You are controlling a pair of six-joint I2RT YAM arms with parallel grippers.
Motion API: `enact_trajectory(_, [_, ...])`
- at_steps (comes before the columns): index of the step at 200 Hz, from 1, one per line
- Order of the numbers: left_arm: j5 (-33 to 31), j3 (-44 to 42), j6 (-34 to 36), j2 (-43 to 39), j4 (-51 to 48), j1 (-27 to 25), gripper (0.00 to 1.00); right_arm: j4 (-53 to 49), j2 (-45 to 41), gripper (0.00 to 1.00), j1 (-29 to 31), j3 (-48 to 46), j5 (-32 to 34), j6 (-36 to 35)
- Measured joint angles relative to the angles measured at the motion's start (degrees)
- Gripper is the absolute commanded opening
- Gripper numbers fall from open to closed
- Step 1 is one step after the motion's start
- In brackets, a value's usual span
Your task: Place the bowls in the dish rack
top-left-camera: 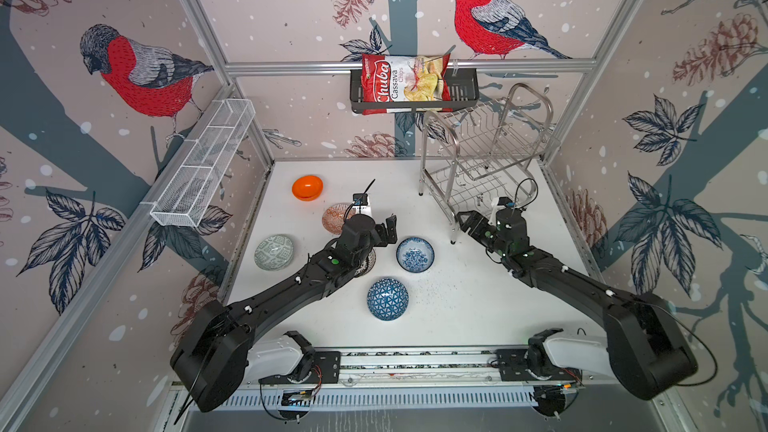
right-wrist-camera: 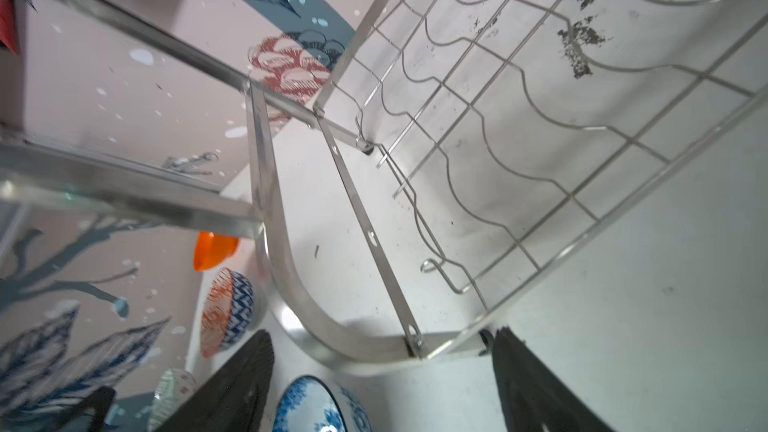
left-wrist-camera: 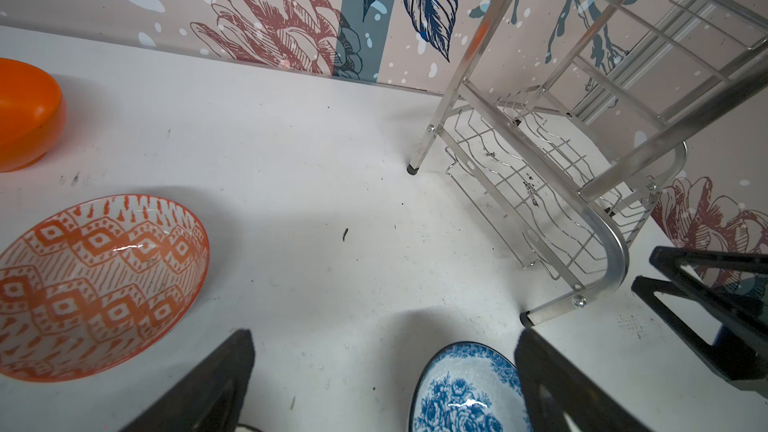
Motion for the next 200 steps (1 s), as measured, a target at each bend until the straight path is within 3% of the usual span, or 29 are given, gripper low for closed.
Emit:
enact_trajectory(58, [4.35,0.79,-2.10,0.98,-3.08,-0.09,0.98,-10.27,0.00,0.81,12.28,1.70,8.00,-8.63])
enact_trajectory(127, [4.72,-0.46,-1.44,-0.09,-4.70,-0.09,0.98,-15.93,12.17,0.73,20.46,10.49,12.92,-11.28])
enact_trajectory(200, [4.68,-4.55,-1.44,-2.21,-3.15,-0.09,0.98,-18.27,22.29,0.42,23.37,15.17,13.97,-11.19])
